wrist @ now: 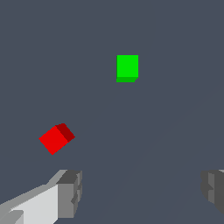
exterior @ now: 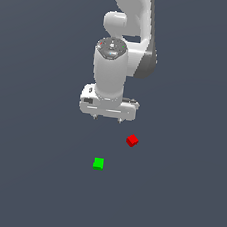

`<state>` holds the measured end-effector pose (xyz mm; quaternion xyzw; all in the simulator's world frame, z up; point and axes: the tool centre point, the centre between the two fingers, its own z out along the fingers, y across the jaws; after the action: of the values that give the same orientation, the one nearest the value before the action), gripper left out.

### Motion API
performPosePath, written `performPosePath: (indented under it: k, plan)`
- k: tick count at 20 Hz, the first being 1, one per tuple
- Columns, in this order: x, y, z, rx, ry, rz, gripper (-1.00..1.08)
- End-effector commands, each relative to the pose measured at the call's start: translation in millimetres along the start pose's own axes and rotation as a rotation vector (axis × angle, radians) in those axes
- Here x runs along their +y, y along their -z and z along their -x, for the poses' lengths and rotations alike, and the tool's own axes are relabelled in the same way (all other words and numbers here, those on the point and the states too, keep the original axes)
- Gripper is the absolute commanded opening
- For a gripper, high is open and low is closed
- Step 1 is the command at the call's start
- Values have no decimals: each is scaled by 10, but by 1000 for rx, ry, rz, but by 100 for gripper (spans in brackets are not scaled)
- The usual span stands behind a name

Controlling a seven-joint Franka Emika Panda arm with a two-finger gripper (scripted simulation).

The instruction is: Stack the red cube on top of the green cube.

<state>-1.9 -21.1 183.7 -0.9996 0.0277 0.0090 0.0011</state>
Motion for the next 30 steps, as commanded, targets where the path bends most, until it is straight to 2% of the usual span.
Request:
performPosePath:
  k: [1,6,11,23,30]
  plan:
    - [0,0,0,0,0,0,100]
    - [-54,-47,-15,1,28,0,100]
    - [-220,-192,-51,3,113,0,100]
    - [-1006,-861,-29,13,509,3,100]
    - [-1270,-1101,57,17,650,6,100]
